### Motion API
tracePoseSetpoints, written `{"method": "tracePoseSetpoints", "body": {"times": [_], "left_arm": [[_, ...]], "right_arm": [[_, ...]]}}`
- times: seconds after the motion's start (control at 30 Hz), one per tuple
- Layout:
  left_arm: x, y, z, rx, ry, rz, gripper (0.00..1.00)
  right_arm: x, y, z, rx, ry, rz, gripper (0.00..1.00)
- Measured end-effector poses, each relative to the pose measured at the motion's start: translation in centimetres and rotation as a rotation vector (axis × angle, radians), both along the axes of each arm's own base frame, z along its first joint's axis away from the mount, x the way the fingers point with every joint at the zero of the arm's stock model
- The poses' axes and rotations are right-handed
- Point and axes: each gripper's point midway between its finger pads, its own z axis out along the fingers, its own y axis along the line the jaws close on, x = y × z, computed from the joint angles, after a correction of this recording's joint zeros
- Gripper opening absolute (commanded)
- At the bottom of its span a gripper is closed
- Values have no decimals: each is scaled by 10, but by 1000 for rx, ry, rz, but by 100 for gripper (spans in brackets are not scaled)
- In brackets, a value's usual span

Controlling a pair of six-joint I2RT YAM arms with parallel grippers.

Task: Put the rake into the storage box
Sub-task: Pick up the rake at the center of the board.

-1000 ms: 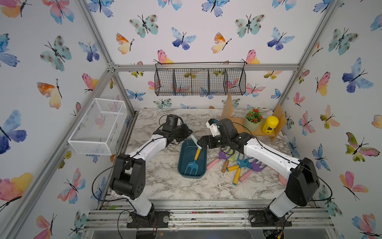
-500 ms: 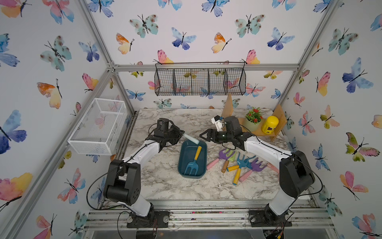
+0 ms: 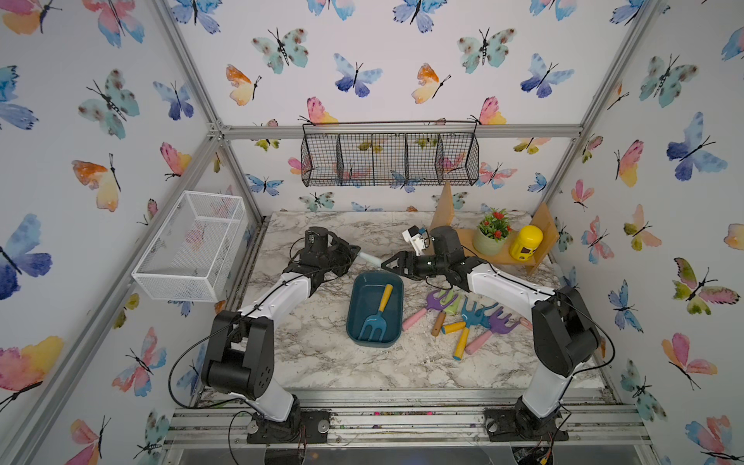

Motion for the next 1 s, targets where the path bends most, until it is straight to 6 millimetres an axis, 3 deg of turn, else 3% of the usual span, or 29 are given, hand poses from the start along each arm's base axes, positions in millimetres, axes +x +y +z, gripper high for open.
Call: {"method": "tracePoseSetpoints", "body": {"times": [0.3,0.5,0.63,0.77,1.0], "left_arm": [[1,-2,2,-3,-10,-3,0],[0,-2,1,-2,-10,-3,0],[0,-1,-1,-2,-9,-3,0],[-1,-1,-3,-1,-5,-3,0],[0,-1,-1,-3,-16,-3,0]], "right_arm": [[15,14,-7,25,25,5,68],[22,21,-1,53,31,12,43],[22,22,-1,61,39,17,45],[21,23,1,67,42,18,58],[18,24,3,80,50,39,58]]}}
